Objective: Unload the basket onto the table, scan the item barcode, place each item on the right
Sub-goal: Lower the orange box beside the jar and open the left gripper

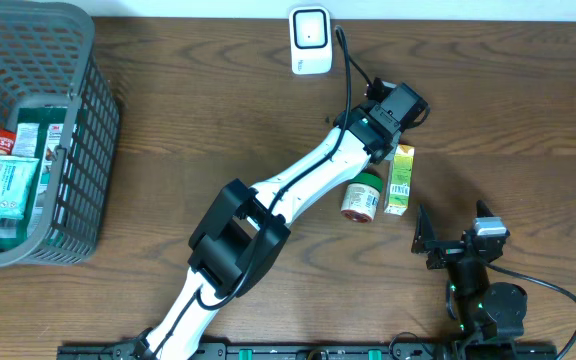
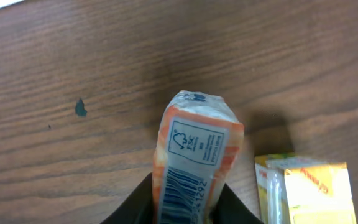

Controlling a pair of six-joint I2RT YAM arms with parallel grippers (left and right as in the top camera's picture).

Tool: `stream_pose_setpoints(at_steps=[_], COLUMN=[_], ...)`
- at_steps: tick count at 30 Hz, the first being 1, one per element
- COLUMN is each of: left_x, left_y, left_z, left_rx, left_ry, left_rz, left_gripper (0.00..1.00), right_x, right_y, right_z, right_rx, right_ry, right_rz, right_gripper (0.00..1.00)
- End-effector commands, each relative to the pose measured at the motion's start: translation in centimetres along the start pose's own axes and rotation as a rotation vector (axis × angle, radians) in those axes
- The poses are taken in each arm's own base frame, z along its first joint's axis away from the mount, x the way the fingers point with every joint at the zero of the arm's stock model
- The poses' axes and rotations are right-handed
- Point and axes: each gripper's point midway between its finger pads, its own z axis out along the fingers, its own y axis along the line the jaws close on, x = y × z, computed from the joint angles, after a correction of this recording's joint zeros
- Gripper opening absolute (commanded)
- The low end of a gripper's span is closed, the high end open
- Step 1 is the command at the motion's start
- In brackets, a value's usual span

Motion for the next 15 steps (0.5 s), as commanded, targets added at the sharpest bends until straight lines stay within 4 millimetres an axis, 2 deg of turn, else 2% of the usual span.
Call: stream_pose_setpoints(at_steps=[1, 4, 9, 11, 13, 15], left_x=[0.9, 1.9, 2.1, 2.2, 2.2, 2.0], left_y=[0.4, 0.3, 0.1, 0.0, 0.0, -0.1], left_z=[1.7, 2.8, 3.0, 3.0, 3.0, 3.0], left_rx=[-0.035, -0.035, -0.029, -0.02, -0.019, -0.016], left_ry=[0.016, 0.045, 0.052, 0.057, 0.056, 0.05], left_rz=[-0.065, -0.058, -0.057, -0.057, -0.057, -0.059], left_gripper=[0.29, 0.29, 0.3, 0.39, 0.56, 0.69], right_x=[0.1, 0.1, 0.1, 0.1, 0.1, 0.1], right_y=[0.2, 0.2, 0.2, 0.2, 0.2, 0.2], right_z=[0.0, 0.0, 0.0, 0.0, 0.0, 0.0], right_rx=[-0.01, -0.01, -0.01, -0.01, -0.01, -0.01], right_ry=[0.002, 0.002, 0.003, 0.002, 0.003, 0.002], right_rz=[0.013, 0.013, 0.013, 0.013, 0.013, 0.013], right_gripper=[0.99, 0.99, 0.99, 0.99, 0.99, 0.99])
